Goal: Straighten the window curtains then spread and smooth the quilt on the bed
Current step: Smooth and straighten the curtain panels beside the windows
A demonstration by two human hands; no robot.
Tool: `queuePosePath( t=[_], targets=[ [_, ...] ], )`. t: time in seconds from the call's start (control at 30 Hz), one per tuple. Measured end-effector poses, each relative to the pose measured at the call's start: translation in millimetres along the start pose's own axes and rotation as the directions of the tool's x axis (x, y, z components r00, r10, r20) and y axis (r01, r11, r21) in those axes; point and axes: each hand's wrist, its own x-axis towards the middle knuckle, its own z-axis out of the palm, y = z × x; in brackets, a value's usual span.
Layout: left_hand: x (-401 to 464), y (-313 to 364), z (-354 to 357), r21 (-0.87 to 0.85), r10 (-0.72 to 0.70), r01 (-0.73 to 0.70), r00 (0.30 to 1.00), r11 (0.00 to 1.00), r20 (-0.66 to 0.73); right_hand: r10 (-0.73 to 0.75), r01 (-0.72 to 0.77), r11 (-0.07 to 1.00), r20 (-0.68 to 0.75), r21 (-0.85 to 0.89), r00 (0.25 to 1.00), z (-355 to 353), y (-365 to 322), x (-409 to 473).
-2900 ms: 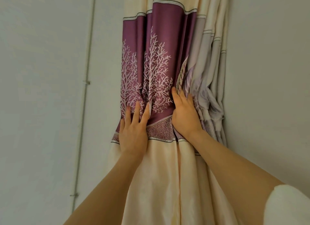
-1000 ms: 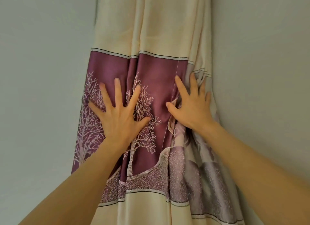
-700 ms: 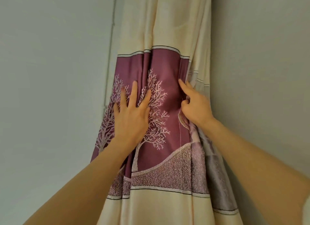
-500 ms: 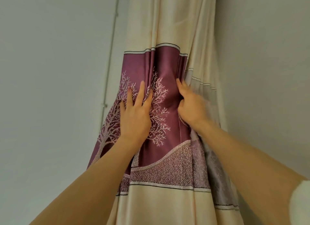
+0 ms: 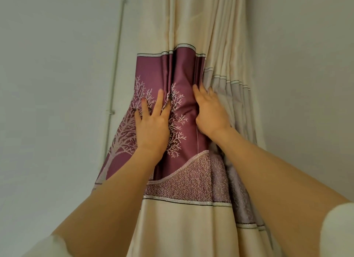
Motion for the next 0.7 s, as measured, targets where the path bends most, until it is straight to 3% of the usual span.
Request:
queuePosePath(
  t=[0.33,0.57,0.7],
  targets=[
    [-31.6,54.6,-62.1,-0.298,0.043,0.007,0.986,0.955,0.163,0.137,-0.125,0.988,0.144,-0.095,0.98,-100.1,5.5,-50.5],
    [-80.8,100.7,-163.4,-0.533,0.081,0.082,0.958,0.842,0.275,0.306,-0.264,0.945,0.239,-0.193,0.922,-237.8,-27.2,-114.1],
    [-111.3,114.8,-237.3,-0.619,0.092,0.08,0.966,0.782,0.24,0.356,-0.301,0.92,0.217,-0.252,0.909,-314.7,-65.2,-163.0]
  ],
)
